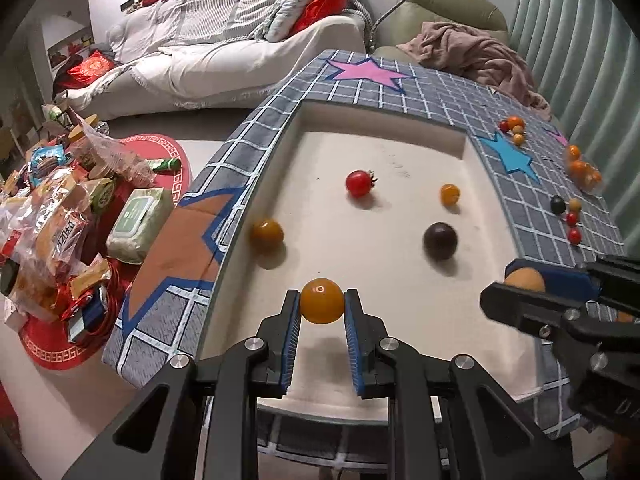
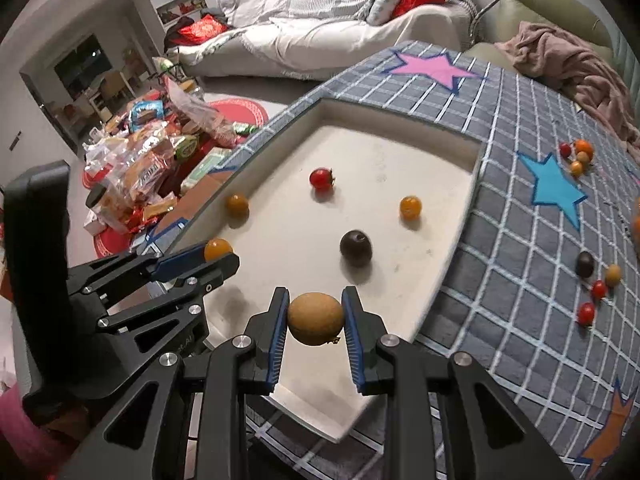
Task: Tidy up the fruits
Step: 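Carry both fruits into the white tray and open both tools, then move both open tools back over the remaining fruits on the tablecloth, then grasp a dark purple tomato with the left tool while the right tool grasps a tan round fruit, then carry both fruits over the white tray and open both tools to drop them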
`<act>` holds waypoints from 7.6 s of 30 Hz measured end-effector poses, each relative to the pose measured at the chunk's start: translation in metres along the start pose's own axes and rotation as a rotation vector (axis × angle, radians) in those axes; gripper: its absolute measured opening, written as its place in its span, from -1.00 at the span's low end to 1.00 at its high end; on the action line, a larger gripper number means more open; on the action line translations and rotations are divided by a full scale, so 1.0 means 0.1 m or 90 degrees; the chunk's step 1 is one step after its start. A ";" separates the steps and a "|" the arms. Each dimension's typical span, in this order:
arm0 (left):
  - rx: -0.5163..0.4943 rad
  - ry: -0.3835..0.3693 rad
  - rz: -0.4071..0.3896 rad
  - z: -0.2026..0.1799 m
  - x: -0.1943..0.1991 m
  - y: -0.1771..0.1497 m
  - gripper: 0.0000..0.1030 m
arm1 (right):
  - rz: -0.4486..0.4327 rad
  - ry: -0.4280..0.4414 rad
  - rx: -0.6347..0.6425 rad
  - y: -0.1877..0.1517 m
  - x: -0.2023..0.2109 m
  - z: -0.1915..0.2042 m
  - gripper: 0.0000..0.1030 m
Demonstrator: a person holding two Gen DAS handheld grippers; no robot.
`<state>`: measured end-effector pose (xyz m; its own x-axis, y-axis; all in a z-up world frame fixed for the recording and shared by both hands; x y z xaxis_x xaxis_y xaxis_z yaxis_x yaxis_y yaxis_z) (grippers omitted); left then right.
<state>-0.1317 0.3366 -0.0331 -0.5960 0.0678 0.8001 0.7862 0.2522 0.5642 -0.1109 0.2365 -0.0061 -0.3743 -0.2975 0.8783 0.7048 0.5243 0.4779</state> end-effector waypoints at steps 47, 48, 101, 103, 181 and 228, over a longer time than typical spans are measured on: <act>-0.139 -0.085 0.018 -1.35 0.09 0.31 0.31 | -0.037 -0.141 -0.215 -0.39 0.51 -1.97 1.00; -0.152 -0.086 0.024 -1.46 0.05 0.32 0.31 | -0.034 -0.147 -0.229 -0.44 0.52 -2.08 1.00; -0.190 -0.170 0.122 -3.13 -1.77 0.97 0.30 | -0.065 -0.194 -0.382 -0.55 0.10 -3.83 0.82; -0.202 -0.167 0.116 -3.16 -1.79 0.98 0.19 | -0.065 -0.191 -0.387 -0.56 0.10 -3.85 0.82; -0.155 -0.174 0.036 -2.25 -0.44 0.14 -0.47 | -0.048 -0.105 -0.314 -1.04 0.36 -2.75 -0.41; -0.136 -0.166 0.016 -1.96 -0.07 0.07 -0.47 | -0.086 -0.078 -0.315 -1.16 0.76 -2.43 -0.43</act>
<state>-0.0899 0.1483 0.0050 -0.5765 0.3236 0.7503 0.8008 0.0414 0.5975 -0.0747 -0.0402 0.0015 -0.5279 -0.2254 0.8189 0.8348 0.0399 0.5491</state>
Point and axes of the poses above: each gripper's, at about its wrist camera, not at the fingertips, and x roughly against the way its jaws point, z to its left, y to its top, the point moved 8 cm from there along -x, roughly the way its jaws point, and after that the axes turned 11 degrees about -y, right-handed, at the moved point
